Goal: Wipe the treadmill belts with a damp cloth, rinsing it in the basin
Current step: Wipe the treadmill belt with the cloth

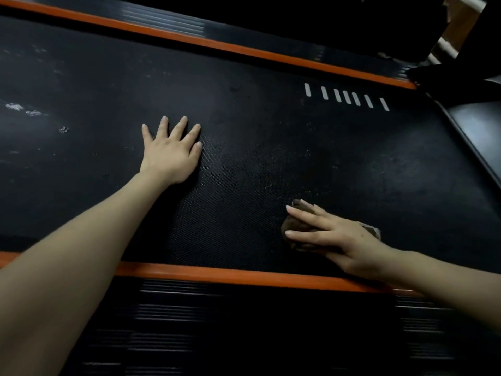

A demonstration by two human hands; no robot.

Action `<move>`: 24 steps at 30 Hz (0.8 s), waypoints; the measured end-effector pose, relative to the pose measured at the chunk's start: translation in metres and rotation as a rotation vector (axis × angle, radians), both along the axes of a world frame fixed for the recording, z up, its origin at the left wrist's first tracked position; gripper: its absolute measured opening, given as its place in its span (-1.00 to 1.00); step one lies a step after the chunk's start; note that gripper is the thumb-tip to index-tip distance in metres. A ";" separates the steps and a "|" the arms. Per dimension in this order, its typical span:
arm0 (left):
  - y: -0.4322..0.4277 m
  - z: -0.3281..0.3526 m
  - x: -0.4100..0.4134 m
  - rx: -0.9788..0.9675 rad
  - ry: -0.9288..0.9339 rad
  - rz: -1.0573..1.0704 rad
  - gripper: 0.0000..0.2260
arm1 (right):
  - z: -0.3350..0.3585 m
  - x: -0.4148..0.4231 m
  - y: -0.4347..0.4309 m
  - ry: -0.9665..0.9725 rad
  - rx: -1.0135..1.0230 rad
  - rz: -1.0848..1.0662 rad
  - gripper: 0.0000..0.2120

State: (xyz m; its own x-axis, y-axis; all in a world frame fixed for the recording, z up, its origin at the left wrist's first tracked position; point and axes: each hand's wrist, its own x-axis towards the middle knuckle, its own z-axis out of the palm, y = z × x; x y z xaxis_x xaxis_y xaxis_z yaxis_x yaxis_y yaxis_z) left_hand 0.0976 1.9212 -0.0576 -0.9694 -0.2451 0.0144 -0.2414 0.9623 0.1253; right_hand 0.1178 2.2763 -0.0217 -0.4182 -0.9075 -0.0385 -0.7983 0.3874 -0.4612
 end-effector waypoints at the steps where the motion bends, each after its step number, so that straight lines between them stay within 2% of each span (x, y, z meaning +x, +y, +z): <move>1: 0.001 0.000 -0.001 -0.004 0.002 0.001 -0.52 | 0.000 0.001 -0.006 0.001 -0.022 -0.015 -0.60; 3: 0.000 0.000 -0.002 -0.012 0.002 0.002 -0.52 | -0.004 0.005 -0.031 0.019 -0.070 0.008 -0.61; 8: -0.001 0.000 -0.002 -0.007 0.005 0.006 -0.53 | -0.018 0.021 -0.113 0.037 -0.116 0.292 -0.67; 12: -0.003 0.001 0.000 0.005 0.014 -0.013 -0.54 | -0.014 0.002 -0.082 0.056 -0.079 0.350 -0.65; 15: -0.006 0.002 0.002 -0.001 0.017 -0.036 -0.54 | -0.011 -0.021 -0.047 0.093 -0.056 0.223 -0.64; 18: -0.009 0.004 0.000 0.003 0.063 -0.057 -0.53 | -0.014 -0.058 -0.048 0.173 -0.062 0.058 -0.58; 20: -0.013 0.007 -0.003 0.021 0.080 -0.073 -0.50 | -0.010 -0.091 -0.073 0.185 -0.111 -0.280 -0.57; 22: -0.017 0.006 -0.006 0.017 0.058 -0.076 -0.55 | -0.008 -0.116 -0.105 0.174 -0.077 -0.640 -0.60; 23: -0.019 0.005 -0.007 0.014 0.037 -0.074 -0.56 | -0.010 -0.116 -0.119 0.190 -0.049 -0.736 -0.63; 24: -0.020 0.005 -0.009 0.015 0.017 -0.074 -0.56 | -0.013 -0.108 -0.131 0.231 -0.058 -0.739 -0.64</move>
State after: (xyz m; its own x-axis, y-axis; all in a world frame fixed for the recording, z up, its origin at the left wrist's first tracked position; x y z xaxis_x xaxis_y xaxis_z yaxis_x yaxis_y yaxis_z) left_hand 0.0889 1.9012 -0.0530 -0.9845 -0.1730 0.0281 -0.1673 0.9754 0.1437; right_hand 0.0100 2.1457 -0.0352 -0.9072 -0.3880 0.1628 -0.4207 0.8369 -0.3500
